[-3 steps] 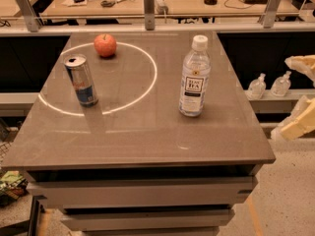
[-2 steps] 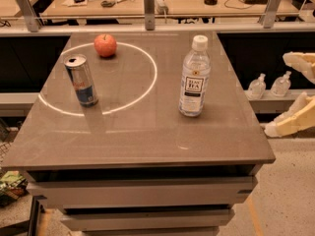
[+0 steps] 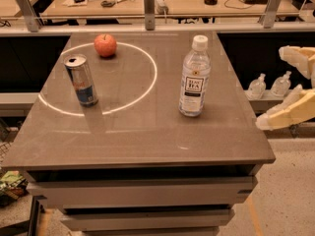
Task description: Knock blue plastic bottle over
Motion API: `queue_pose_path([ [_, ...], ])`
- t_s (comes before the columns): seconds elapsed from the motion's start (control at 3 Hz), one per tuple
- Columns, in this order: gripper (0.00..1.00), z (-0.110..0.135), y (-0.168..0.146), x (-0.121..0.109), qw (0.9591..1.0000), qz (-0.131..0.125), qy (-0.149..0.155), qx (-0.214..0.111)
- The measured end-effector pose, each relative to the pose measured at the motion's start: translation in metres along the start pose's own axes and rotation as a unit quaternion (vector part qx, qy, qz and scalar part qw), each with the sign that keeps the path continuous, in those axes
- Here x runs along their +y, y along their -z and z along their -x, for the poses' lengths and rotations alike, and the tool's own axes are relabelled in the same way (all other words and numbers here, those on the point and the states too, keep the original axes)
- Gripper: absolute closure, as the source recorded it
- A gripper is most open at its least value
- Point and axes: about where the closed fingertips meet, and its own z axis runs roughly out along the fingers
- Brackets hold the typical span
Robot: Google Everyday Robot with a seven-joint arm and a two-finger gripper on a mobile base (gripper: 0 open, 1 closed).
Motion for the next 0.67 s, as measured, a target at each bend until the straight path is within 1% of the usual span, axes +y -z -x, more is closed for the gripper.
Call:
queue_pose_path([
  [0.33,0.0,0.0,-0.019,-0.004,0.9992,-0.004,-0.01,-0.037],
  [0.67,0.0,0.005,-0.053,-0.009,0.9963,0.012,-0.004,-0.085],
])
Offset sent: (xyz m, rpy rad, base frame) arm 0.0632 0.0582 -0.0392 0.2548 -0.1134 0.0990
